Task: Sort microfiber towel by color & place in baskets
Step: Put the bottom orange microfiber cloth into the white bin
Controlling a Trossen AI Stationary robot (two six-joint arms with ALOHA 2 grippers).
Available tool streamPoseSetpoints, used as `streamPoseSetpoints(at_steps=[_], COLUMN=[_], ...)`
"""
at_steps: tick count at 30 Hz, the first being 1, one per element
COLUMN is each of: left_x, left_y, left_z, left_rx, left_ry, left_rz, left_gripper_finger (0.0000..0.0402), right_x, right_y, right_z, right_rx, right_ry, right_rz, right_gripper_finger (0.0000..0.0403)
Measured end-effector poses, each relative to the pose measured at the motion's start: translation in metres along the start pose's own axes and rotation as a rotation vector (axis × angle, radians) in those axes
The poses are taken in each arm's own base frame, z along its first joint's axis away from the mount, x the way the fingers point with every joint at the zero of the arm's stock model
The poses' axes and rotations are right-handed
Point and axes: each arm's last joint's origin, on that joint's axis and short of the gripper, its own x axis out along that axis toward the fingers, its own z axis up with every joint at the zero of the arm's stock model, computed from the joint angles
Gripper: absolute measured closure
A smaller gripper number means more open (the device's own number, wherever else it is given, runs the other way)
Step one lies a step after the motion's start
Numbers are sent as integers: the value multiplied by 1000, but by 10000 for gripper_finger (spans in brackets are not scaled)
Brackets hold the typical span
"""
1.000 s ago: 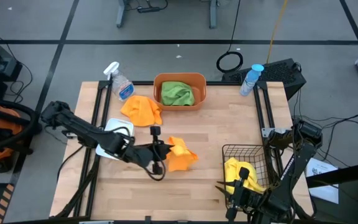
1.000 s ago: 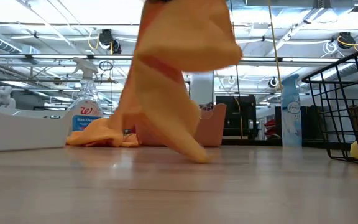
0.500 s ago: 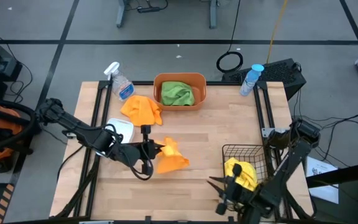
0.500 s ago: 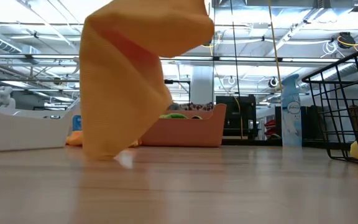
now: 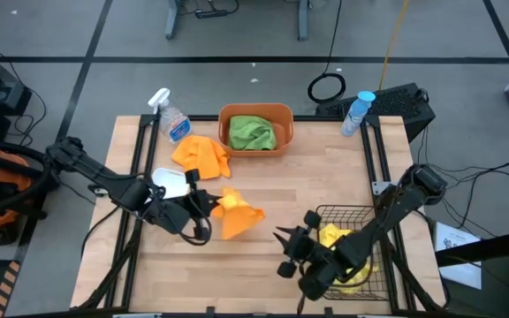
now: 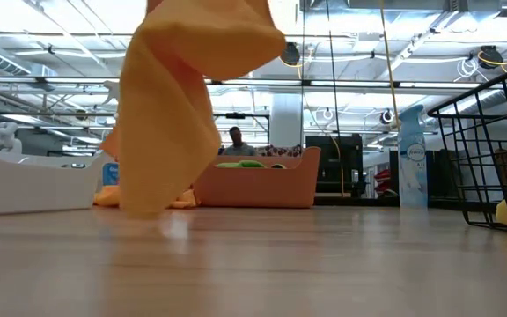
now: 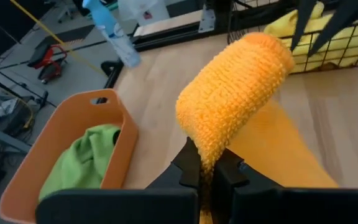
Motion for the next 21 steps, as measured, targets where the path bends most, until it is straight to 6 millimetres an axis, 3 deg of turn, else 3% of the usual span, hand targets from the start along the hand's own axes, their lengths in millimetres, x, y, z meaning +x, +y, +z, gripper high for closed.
streamPoseSetpoints(at_steps=[5, 13, 21], left_x=[-16, -41, -65], left_y=[14, 36, 57], left_z=[2, 1, -4], left_rx=[-30, -59, -116], left_ry=[-38, -72, -109], left_rz=[9, 8, 6], left_gripper_finger=[391, 391, 391], right_x=[15, 50, 86], right_y=[-6, -22, -27], right_z=[4, 11, 39], right_rx=[-41, -133, -96], right_ry=[35, 208, 85], right_rz=[-14, 108, 239], right_gripper_finger=[338, 348, 398])
